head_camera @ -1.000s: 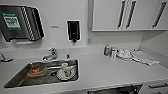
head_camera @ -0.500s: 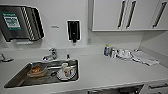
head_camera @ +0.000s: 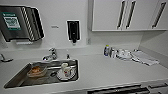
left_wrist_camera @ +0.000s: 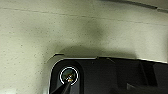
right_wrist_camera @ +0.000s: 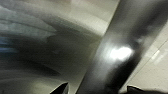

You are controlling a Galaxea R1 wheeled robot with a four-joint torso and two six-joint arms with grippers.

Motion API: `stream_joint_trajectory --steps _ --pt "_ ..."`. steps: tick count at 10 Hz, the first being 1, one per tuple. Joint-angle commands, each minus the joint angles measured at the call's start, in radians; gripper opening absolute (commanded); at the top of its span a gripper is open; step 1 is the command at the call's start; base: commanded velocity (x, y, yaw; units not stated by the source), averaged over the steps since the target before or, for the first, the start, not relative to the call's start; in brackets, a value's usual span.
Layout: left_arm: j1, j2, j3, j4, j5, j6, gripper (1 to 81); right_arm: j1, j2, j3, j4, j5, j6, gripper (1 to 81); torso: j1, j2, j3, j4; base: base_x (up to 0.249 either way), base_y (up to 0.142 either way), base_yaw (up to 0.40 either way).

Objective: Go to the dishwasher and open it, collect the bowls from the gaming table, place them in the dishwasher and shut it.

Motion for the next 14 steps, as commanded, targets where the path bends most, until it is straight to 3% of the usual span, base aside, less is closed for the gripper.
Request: stream_joint_trajectory --steps 1,7,14 --pt "-0.041 -0.014 0.002 0.001 0.039 0.004 81.1 0.014 -0.036 0.016 -0.076 -0.194 -0.026 81.1 0.000 0.000 0.000 0.000 0.000 0.000 0.000" --pt "-0.041 -0.013 0.002 0.006 0.018 0.004 81.1 -0.049 -0.035 0.024 -0.108 -0.184 -0.055 81.1 0.000 0.000 0.000 0.000 0.000 0.000 0.000" --pt "-0.041 -0.010 0.002 0.008 0.016 0.006 81.1 -0.118 -0.013 0.024 -0.108 -0.182 -0.213 81.1 -0.001 -0.001 0.001 -0.001 0.000 0.000 0.000"
